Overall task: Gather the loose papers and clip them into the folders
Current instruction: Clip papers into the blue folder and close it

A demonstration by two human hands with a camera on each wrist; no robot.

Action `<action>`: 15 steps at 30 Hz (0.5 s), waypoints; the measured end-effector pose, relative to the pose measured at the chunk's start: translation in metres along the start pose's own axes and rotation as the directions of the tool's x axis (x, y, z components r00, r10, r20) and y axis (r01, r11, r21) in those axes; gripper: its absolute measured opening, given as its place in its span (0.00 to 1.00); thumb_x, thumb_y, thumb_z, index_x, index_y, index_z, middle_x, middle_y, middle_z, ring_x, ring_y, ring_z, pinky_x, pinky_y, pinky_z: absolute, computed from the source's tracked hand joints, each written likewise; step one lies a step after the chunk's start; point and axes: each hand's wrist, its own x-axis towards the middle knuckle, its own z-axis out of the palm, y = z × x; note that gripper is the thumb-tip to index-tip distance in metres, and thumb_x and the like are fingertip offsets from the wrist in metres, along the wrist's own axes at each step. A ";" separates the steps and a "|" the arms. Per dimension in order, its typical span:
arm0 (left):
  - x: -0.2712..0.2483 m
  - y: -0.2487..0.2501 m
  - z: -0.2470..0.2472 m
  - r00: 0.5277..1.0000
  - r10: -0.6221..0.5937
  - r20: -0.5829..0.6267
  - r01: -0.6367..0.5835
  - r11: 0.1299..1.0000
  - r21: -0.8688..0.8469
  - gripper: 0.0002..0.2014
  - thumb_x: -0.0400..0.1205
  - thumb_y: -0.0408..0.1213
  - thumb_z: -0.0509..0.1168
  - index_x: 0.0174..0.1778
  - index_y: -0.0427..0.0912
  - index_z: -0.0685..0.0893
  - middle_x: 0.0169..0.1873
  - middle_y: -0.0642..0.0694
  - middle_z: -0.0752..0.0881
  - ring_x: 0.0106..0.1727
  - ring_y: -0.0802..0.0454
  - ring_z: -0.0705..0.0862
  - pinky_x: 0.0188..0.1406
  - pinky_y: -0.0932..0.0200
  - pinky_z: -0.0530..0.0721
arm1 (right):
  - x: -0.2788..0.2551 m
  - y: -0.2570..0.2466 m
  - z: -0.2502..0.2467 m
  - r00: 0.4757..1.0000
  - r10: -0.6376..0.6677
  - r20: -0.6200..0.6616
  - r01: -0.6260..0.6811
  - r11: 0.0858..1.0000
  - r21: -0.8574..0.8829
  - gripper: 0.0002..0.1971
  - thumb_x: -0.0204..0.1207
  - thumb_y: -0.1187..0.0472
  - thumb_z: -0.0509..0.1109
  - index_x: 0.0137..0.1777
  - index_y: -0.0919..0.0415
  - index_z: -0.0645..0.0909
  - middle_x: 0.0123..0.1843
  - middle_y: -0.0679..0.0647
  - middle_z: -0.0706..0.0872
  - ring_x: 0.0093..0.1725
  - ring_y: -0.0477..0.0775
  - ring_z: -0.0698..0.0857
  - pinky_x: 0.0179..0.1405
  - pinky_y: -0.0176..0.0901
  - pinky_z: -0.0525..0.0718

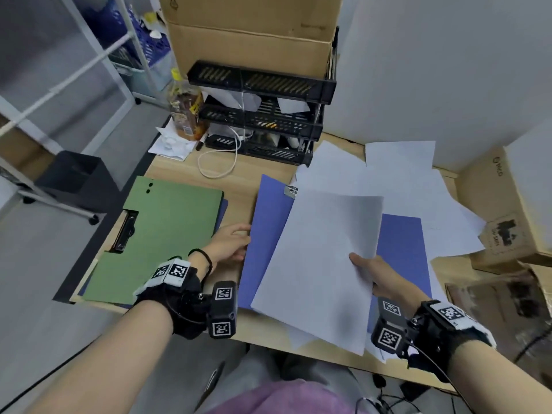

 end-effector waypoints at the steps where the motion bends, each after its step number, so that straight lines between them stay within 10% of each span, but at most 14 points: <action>1: 0.003 -0.003 0.000 1.000 0.001 -0.009 -0.001 1.000 0.011 0.15 0.84 0.36 0.63 0.67 0.45 0.80 0.38 0.50 0.87 0.30 0.57 0.83 0.25 0.68 0.80 | 0.000 0.001 -0.002 1.000 0.017 -0.012 -0.017 1.000 -0.018 0.14 0.85 0.58 0.62 0.66 0.63 0.79 0.49 0.55 0.93 0.46 0.56 0.93 0.41 0.48 0.88; 6: 0.013 -0.018 0.000 0.999 0.002 -0.036 0.000 0.997 0.078 0.14 0.86 0.31 0.58 0.67 0.39 0.78 0.34 0.51 0.83 0.29 0.53 0.78 0.22 0.69 0.76 | 0.000 0.008 -0.004 0.997 0.060 -0.044 -0.065 0.991 -0.119 0.11 0.86 0.59 0.61 0.61 0.64 0.79 0.43 0.55 0.91 0.34 0.52 0.92 0.25 0.39 0.86; 15: 0.038 -0.044 0.008 0.975 0.001 -0.221 0.029 0.991 0.134 0.11 0.82 0.29 0.58 0.56 0.47 0.80 0.39 0.46 0.82 0.37 0.50 0.80 0.35 0.57 0.78 | 0.012 0.034 -0.030 0.986 0.087 -0.146 -0.112 0.979 -0.171 0.15 0.85 0.57 0.62 0.66 0.65 0.79 0.53 0.62 0.91 0.51 0.66 0.90 0.56 0.63 0.86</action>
